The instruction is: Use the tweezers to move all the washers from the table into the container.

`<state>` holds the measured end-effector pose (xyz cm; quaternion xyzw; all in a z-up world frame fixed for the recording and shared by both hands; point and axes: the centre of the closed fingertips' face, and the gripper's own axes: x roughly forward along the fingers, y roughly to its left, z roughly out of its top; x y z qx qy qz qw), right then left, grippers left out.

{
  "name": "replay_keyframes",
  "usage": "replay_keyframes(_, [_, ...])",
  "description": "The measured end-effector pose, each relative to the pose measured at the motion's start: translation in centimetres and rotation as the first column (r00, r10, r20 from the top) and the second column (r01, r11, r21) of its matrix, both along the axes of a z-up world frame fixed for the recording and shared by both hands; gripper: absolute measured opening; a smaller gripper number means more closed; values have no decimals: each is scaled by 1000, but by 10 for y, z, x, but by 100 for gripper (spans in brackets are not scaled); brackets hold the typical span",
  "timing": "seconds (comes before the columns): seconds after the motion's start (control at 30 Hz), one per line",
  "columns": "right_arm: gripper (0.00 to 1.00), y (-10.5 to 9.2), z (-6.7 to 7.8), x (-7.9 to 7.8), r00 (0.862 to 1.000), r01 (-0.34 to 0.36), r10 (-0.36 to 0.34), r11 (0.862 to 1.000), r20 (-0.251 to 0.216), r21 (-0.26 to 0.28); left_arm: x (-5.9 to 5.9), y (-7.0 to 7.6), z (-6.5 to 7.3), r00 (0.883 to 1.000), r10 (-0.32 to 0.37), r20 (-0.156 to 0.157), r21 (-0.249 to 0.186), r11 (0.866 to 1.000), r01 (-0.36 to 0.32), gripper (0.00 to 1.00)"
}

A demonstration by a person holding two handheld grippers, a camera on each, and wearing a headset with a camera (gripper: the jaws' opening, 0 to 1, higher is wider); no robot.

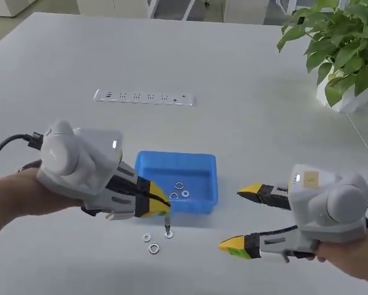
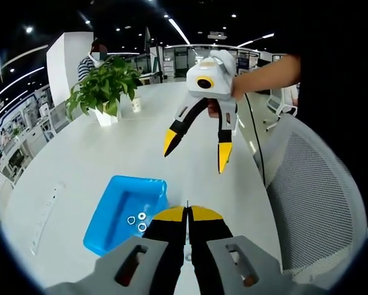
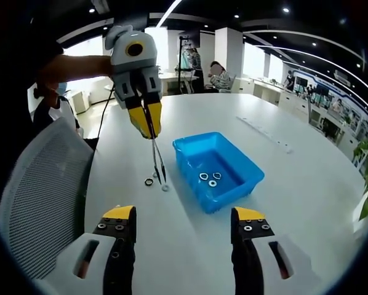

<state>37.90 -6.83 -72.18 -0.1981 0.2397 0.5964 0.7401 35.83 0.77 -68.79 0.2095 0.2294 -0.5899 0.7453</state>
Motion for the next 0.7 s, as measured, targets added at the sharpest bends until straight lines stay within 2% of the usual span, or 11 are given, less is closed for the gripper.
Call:
replay_keyframes(0.47, [63,-1,-4,-2,1000,6,-6,1000,-10,-1,-2,-1,-11,1000,-19,0,3,1000,19,4])
replay_keyframes(0.7, [63,-2,-5,-2,1000,6,-6,1000,-14,-4,-1,-3,-11,1000,-20,5,-4,1000,20,4])
